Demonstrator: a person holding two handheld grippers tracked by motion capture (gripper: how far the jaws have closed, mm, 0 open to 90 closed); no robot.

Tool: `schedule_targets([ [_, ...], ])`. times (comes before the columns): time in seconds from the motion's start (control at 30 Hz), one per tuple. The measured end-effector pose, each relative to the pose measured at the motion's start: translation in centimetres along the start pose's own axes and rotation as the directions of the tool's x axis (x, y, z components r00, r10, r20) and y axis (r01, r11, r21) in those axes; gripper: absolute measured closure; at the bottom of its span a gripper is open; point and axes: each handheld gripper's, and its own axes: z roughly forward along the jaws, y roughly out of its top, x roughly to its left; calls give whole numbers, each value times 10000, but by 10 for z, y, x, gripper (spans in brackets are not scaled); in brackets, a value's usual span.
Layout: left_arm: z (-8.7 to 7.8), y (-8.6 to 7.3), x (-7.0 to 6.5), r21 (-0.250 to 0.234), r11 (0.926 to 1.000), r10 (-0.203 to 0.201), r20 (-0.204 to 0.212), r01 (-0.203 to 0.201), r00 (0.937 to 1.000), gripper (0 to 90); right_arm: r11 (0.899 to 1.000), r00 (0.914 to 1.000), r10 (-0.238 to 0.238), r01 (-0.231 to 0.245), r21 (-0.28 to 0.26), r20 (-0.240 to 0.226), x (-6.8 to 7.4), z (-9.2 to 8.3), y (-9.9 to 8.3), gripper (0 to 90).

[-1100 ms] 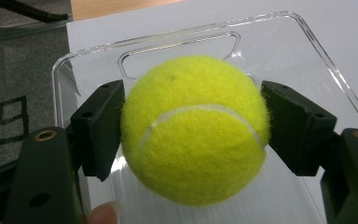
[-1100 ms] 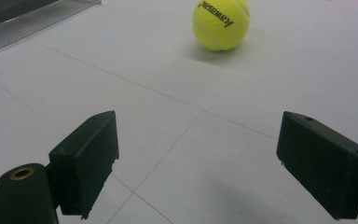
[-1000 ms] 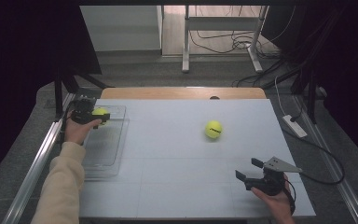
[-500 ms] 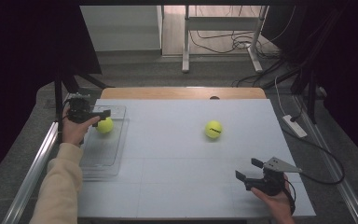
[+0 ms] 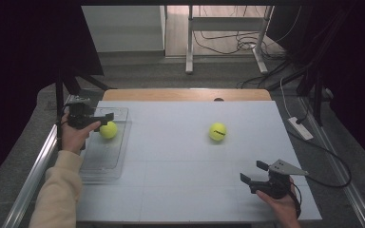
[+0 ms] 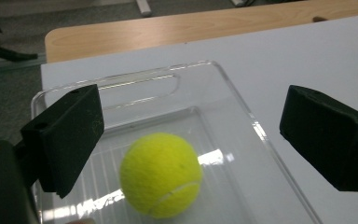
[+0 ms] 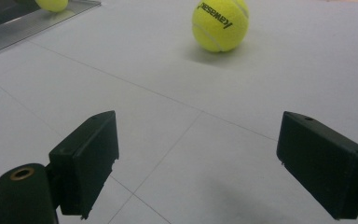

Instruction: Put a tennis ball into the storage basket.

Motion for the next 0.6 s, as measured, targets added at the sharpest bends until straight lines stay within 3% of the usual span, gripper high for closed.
schedule_targets([
  [0.27,-12,-5,-16,-459,9981,435,485,-413,9979,80,9998,9998,188,-188,-79,-31,-2,1,1,128],
  [0.6,-24,-6,-29,-996,9938,609,1045,-505,9927,84,9997,9997,244,-244,-96,69,-4,-1,1,128],
])
